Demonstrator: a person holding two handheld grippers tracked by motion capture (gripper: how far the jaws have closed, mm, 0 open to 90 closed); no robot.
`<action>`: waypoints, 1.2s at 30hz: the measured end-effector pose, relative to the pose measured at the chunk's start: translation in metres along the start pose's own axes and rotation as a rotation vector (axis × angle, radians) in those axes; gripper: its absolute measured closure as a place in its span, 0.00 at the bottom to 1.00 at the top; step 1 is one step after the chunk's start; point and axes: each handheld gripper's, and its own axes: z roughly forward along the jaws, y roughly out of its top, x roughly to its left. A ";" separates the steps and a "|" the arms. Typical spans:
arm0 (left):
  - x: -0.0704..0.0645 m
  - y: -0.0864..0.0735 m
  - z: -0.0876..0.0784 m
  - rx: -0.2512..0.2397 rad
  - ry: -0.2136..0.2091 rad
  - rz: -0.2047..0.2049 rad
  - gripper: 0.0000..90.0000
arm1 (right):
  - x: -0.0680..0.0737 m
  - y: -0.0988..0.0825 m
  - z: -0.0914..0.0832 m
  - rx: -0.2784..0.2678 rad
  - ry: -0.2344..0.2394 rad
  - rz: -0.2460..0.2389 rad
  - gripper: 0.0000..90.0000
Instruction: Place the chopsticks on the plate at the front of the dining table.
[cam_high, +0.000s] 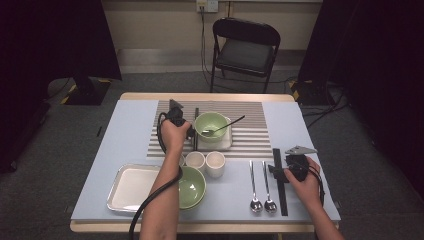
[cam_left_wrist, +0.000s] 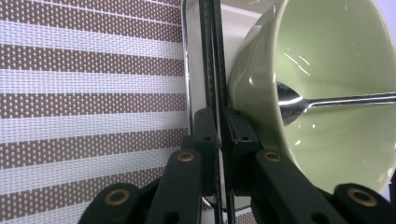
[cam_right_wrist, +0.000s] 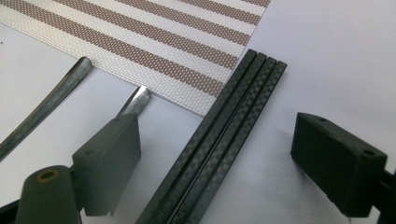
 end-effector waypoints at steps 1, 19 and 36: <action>0.000 0.000 0.000 -0.009 -0.006 -0.009 0.96 | 0.000 0.000 0.000 0.000 0.000 0.000 0.17; 0.002 -0.001 0.002 0.006 0.024 -0.003 0.96 | 0.000 0.000 0.000 0.001 0.001 0.000 0.17; 0.001 -0.001 -0.007 0.001 0.017 0.025 0.90 | 0.000 0.000 0.000 0.000 0.001 0.001 0.17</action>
